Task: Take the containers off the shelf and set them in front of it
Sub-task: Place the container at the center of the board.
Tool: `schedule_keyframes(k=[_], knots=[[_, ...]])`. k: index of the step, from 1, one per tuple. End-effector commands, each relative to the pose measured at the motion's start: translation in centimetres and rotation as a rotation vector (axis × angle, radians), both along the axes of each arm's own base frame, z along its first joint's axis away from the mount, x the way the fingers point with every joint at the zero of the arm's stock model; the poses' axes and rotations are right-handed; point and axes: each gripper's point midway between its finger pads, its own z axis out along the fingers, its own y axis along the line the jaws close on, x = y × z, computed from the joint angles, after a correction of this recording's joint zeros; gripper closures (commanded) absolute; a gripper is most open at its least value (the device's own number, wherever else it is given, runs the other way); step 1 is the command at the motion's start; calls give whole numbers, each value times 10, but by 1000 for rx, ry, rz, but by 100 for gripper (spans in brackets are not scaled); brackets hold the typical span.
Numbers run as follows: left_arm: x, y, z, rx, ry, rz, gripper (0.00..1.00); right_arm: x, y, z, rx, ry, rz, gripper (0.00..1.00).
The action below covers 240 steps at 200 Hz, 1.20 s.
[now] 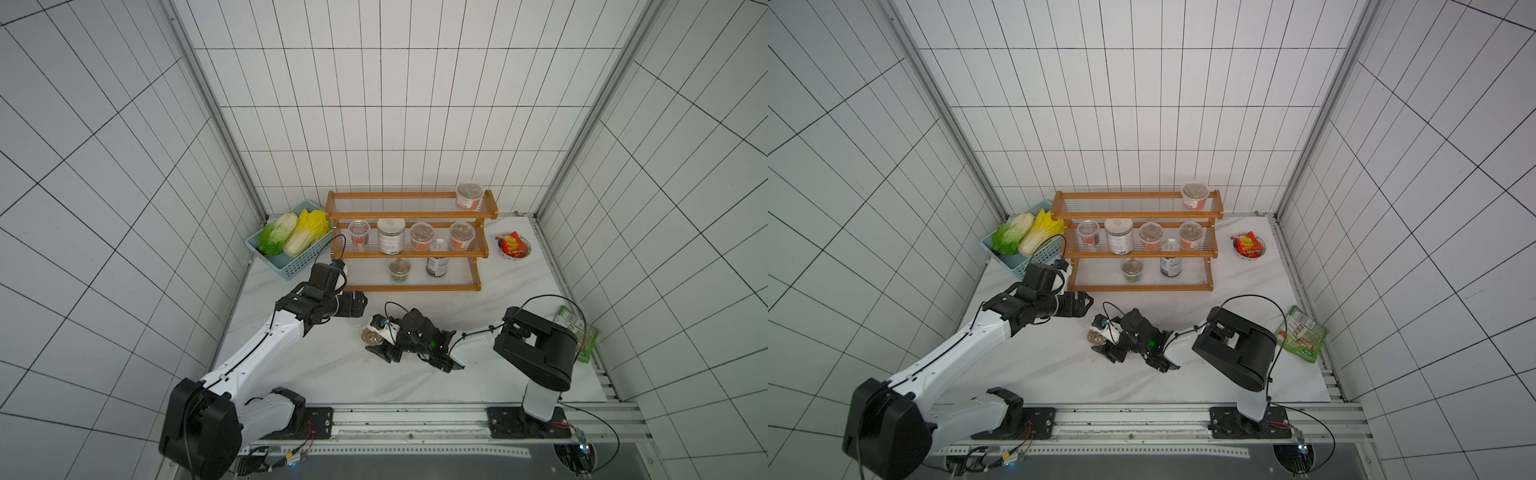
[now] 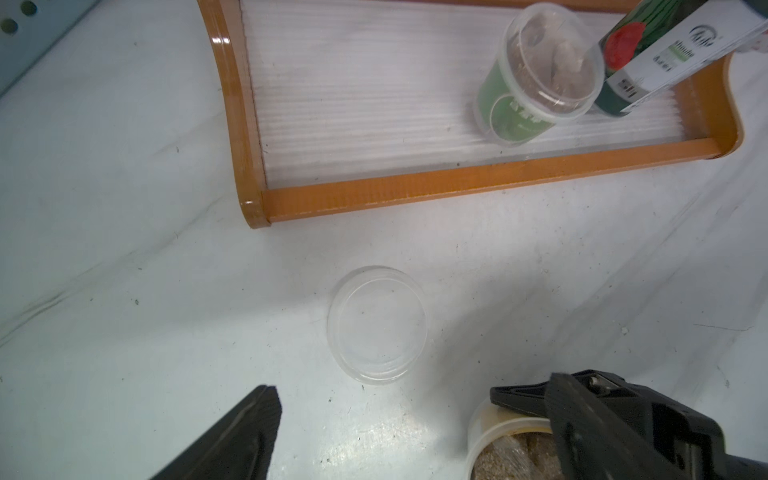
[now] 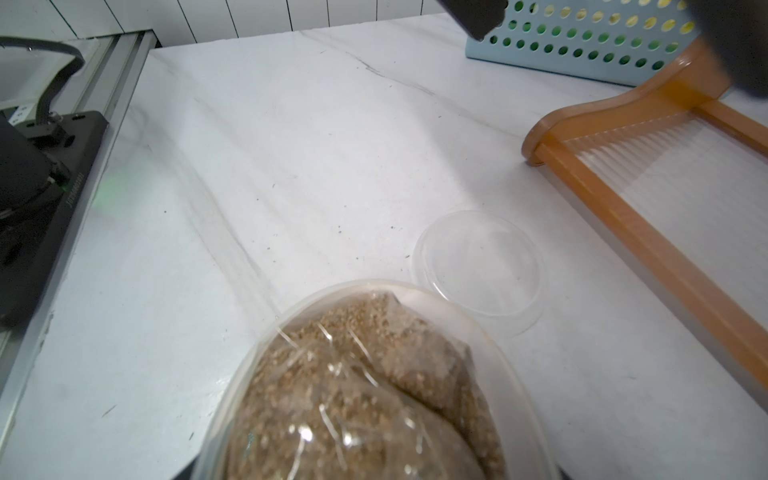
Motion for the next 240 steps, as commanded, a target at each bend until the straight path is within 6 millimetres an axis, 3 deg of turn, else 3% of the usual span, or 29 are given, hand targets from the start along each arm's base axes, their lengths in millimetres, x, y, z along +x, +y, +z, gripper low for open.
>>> schedule_keyframes(k=[1, 34, 89, 142, 181, 240], knots=[[5, 2, 0, 37, 26, 22, 2, -4, 12, 1, 33, -45, 45, 33], [6, -1, -13, 70, 66, 17, 2, -7, 19, -17, 20, -36, 74, 28], [13, 4, -23, 126, 90, 36, 2, 7, 18, -33, -12, -94, 37, 14], [13, -1, -41, 159, 148, 17, 3, 9, 0, -16, -14, -115, 15, 5], [12, -4, -54, 195, 182, 14, 3, -2, -20, -7, -29, -87, 17, 3], [15, -8, -82, 324, 232, -3, 6, -1, -40, 1, -57, -106, -25, 1]])
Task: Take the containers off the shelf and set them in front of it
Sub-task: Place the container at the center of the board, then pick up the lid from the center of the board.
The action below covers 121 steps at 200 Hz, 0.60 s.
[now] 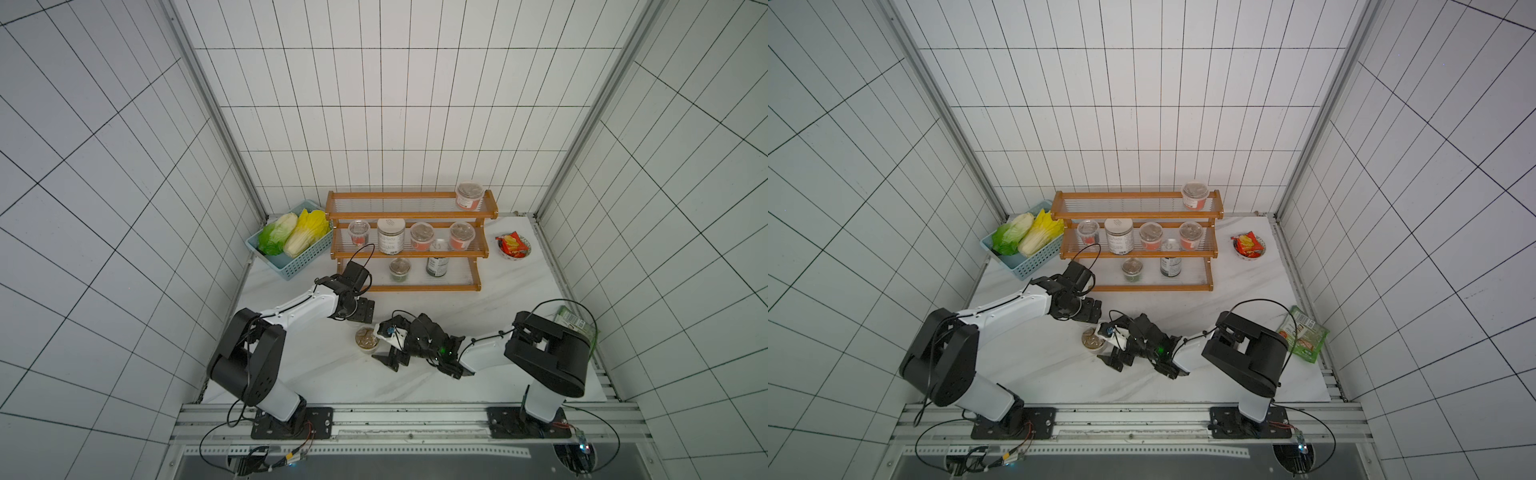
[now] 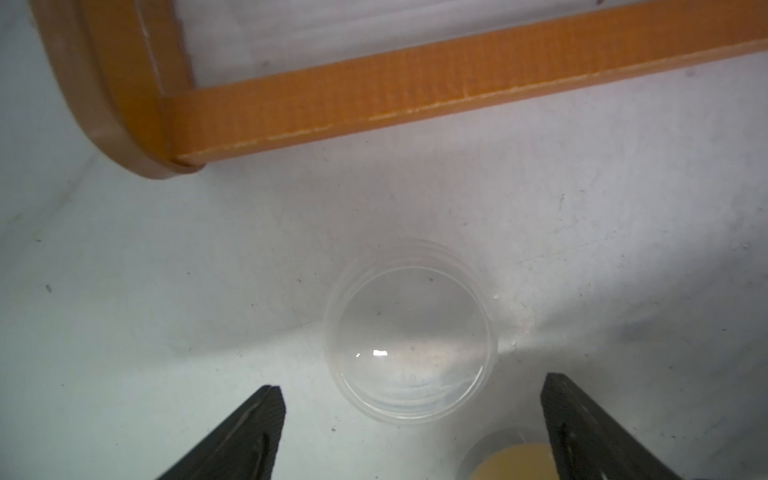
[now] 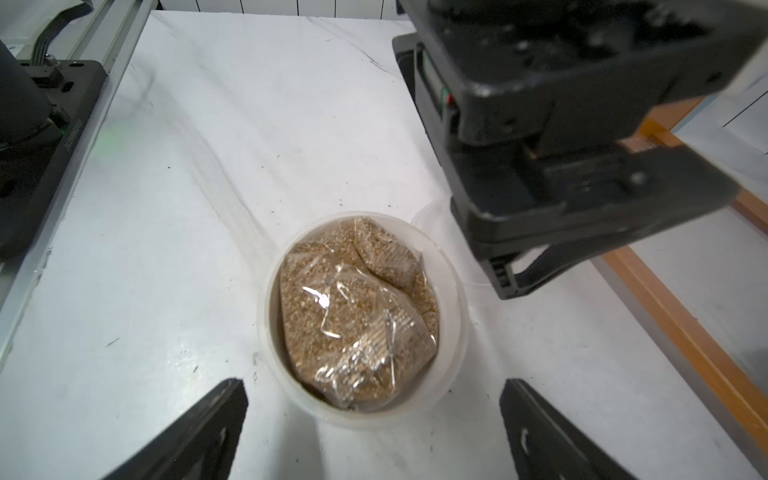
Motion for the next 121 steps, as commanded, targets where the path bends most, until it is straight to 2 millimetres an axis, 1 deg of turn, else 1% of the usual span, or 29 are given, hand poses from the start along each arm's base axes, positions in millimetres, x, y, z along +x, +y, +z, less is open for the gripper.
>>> schedule_keyframes(k=[1, 35, 57, 88, 121], knots=[[10, 2, -2, 54, -12, 12, 6, 2, -13, -6, -41, 1, -28, 1], [12, -1, -8, 68, 11, 8, 10, 4, -22, -3, -49, -14, -54, 1], [6, -6, -15, 44, 46, 8, 15, 6, -27, 1, -51, -25, -69, 1], [-1, -4, -23, 46, 83, 30, 17, 9, -33, 12, -51, -39, -73, 1], [-5, -2, -29, 56, 108, 38, 17, 12, -37, 22, -53, -54, -78, 1]])
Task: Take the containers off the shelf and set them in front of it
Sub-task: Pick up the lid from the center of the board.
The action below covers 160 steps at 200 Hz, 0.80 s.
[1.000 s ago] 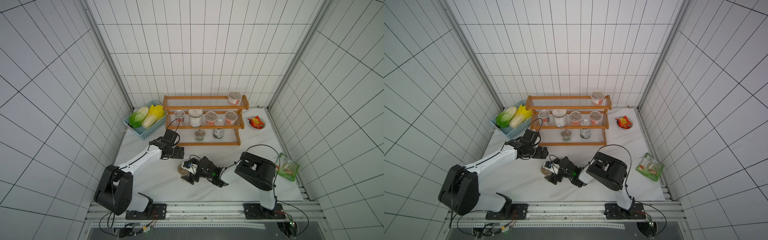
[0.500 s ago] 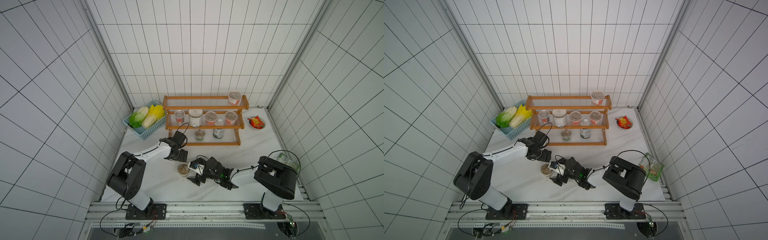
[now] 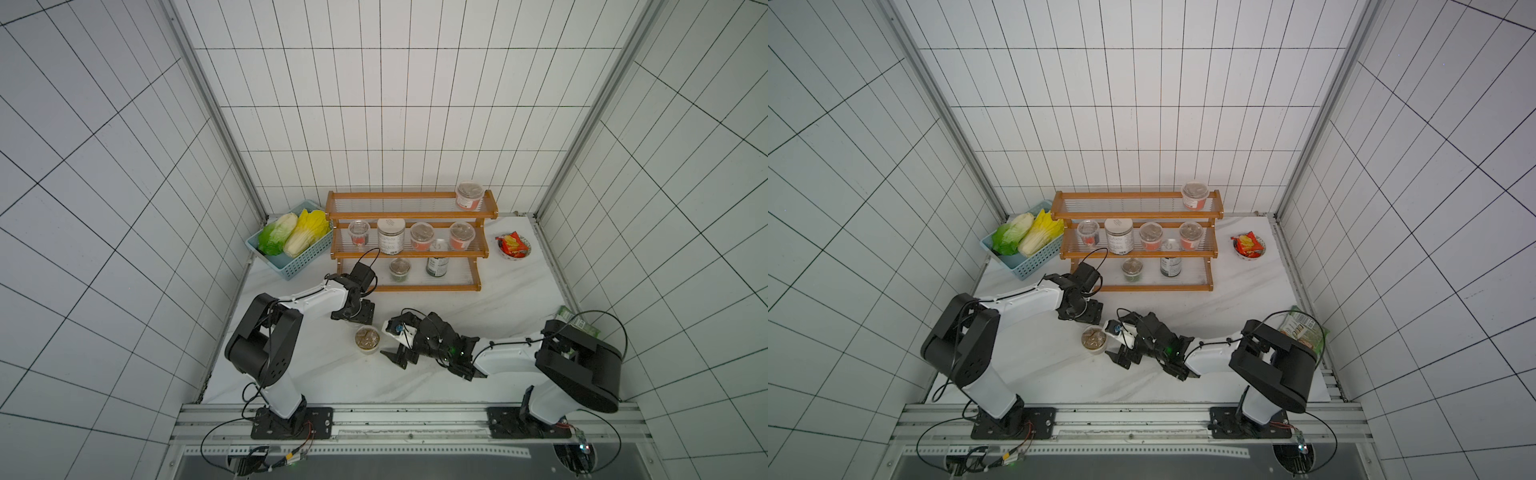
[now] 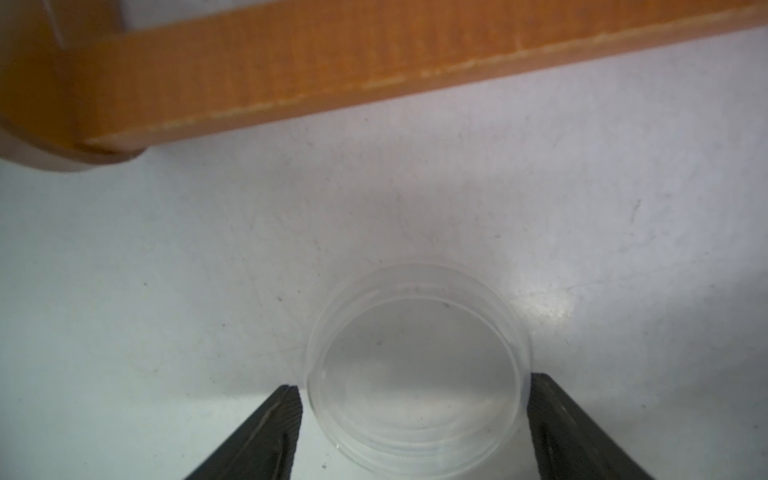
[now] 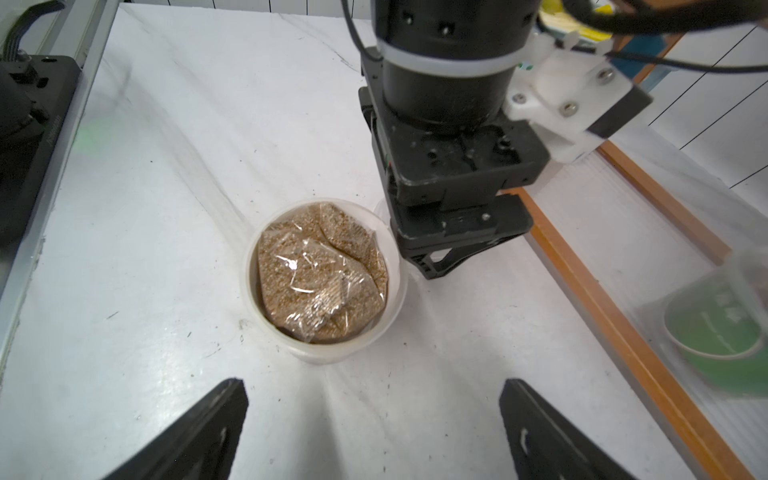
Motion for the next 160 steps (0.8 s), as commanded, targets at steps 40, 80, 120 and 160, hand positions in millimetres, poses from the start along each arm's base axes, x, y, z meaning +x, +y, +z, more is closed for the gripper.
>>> schedule_keyframes(k=[40, 80, 120, 160], knots=[[-5, -3, -9, -4, 41, 4, 25, 5, -16, 1, -42, -14, -23, 1], [0, -3, 0, -1, 12, -3, 33, 6, -15, -1, -45, -12, -24, 1], [7, -2, 18, 2, -37, -7, 35, 7, -14, -2, -47, -12, -26, 1], [9, 0, 42, 2, -74, -11, 35, 9, -15, -2, -52, -20, -34, 1]])
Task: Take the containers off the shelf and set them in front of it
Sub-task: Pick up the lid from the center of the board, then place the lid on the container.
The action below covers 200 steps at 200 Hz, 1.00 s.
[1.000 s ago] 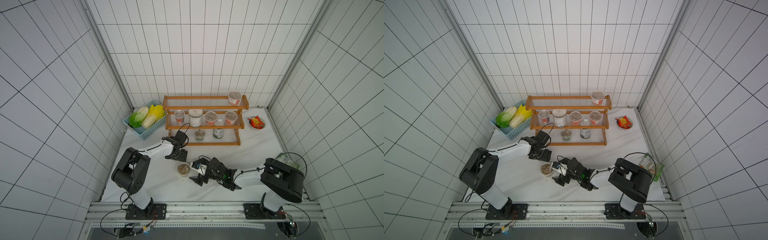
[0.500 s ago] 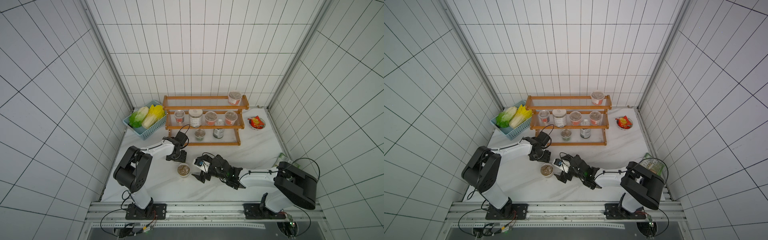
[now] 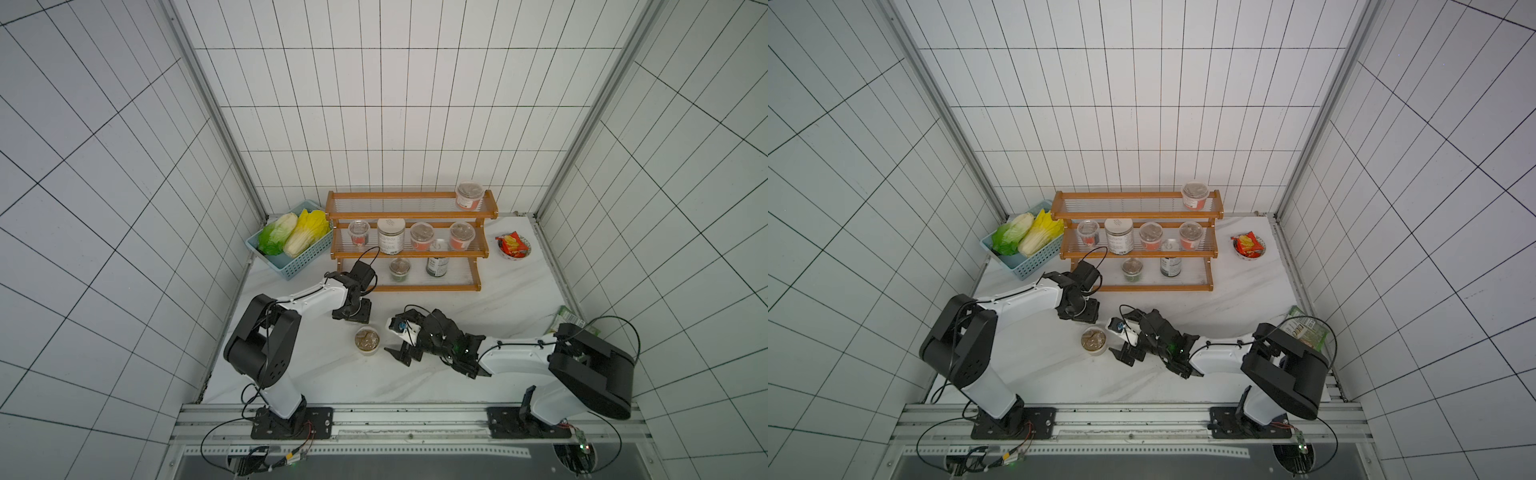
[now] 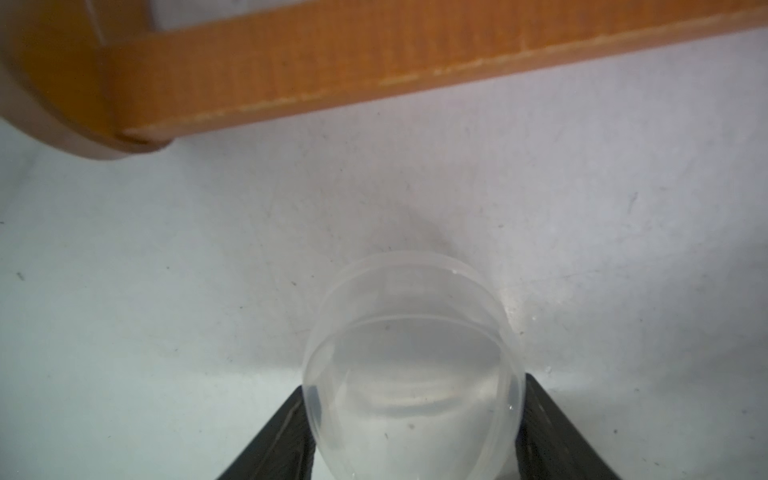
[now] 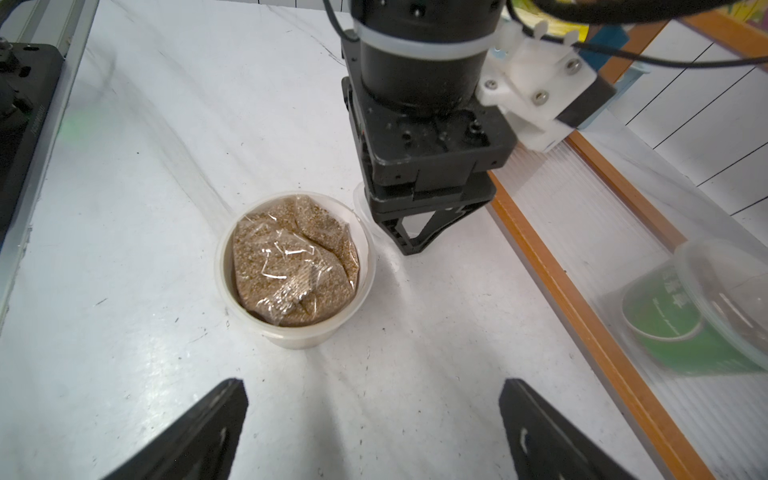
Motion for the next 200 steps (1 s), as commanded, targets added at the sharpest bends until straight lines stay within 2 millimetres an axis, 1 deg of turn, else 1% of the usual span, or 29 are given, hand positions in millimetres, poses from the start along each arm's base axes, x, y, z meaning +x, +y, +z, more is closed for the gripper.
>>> schedule_keyframes(k=[1, 41, 71, 90, 112, 135, 143, 159, 180, 200], knots=[[8, -1, 28, -6, -68, -13, 35, 3, -5, -6, -26, -7, -18, 1], [4, -2, 58, -17, -93, -33, 35, 6, -8, -3, -29, -21, -31, 1], [-10, -5, 86, -34, -106, -67, 35, 10, -12, 2, -27, -37, -47, 1], [-27, -8, 101, -35, -100, -99, 35, 15, -17, 7, -24, -48, -68, 1], [-56, -16, 113, -61, -82, -143, 35, 24, -25, 15, -18, -66, -103, 1], [-83, -32, 128, -78, -87, -201, 35, 33, -36, 25, -8, -82, -147, 1], [-92, -36, 128, -80, -71, -216, 35, 36, -39, 28, -5, -87, -160, 1], [-109, -34, 124, -25, -38, -232, 35, 40, -46, 34, 0, -94, -183, 1], [-122, -32, 120, 27, -41, -227, 35, 45, -53, 40, 6, -100, -208, 1], [-129, -32, 102, 40, 0, -204, 35, 47, -59, 41, 7, -105, -231, 1]])
